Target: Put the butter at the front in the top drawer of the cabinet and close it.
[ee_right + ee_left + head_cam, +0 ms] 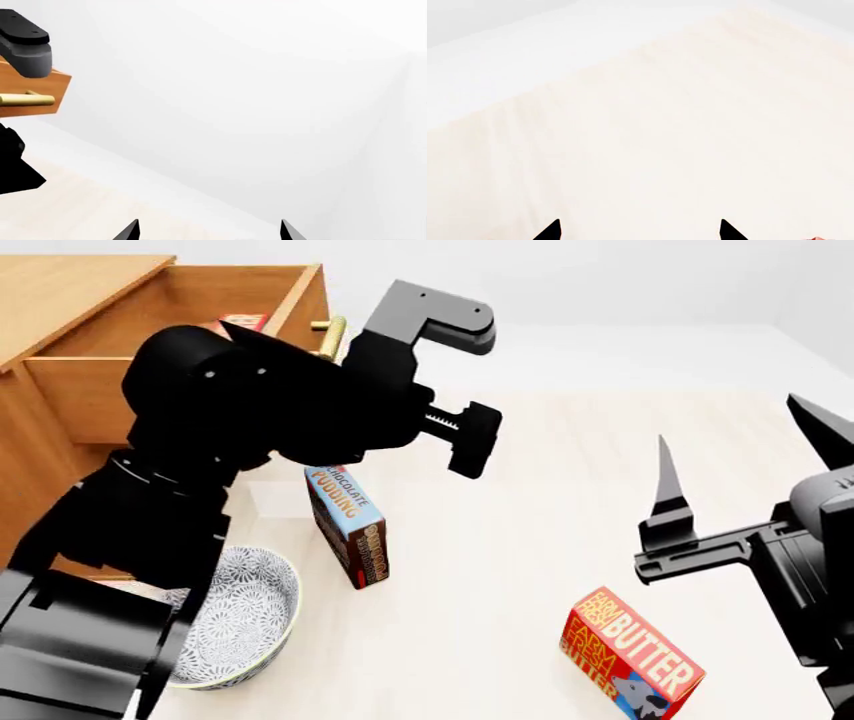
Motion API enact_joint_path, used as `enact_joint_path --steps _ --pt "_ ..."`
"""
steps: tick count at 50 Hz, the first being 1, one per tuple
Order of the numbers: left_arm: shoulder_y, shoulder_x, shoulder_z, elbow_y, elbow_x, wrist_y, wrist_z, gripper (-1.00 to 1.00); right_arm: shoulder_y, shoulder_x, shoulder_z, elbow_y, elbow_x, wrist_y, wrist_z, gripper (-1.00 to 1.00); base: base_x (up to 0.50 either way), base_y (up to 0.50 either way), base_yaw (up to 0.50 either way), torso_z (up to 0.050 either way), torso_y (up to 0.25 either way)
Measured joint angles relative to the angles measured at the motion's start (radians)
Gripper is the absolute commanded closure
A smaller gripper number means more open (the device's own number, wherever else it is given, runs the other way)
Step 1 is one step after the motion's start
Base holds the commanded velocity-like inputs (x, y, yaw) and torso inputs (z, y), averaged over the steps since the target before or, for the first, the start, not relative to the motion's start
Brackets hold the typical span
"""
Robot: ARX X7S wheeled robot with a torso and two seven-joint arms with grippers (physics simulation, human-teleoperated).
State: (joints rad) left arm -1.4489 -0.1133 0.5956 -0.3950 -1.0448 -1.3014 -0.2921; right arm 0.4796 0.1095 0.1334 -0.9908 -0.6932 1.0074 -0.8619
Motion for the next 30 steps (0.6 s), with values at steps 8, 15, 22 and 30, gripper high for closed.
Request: enact_joint_path --steps 8,15,22,30 --pt "-0.014 0.021 0.021 -0.089 0.044 0.090 0.028 -1.00 -0.010 -0.001 0.010 -0.001 0.011 -0.006 0.006 -1.00 0.00 0.00 0.00 0.000 0.000" --pt "-0.027 0.038 0.040 -0.178 0.088 0.165 0.039 -1.00 -0.013 -0.001 0.011 -0.004 0.013 -0.005 0.008 -1.00 0.00 0.00 0.00 0.000 0.000" --pt "-0.035 0.046 0.058 -0.250 0.126 0.219 0.037 -1.00 -0.013 -0.001 0.010 -0.006 0.013 -0.003 0.009 -1.00 0.00 0.00 0.00 0.000 0.000" --pt "-0.040 0.048 0.076 -0.311 0.158 0.258 0.025 -1.00 -0.015 -0.001 0.011 -0.008 0.015 -0.002 0.011 -1.00 0.00 0.00 0.00 0.000 0.000"
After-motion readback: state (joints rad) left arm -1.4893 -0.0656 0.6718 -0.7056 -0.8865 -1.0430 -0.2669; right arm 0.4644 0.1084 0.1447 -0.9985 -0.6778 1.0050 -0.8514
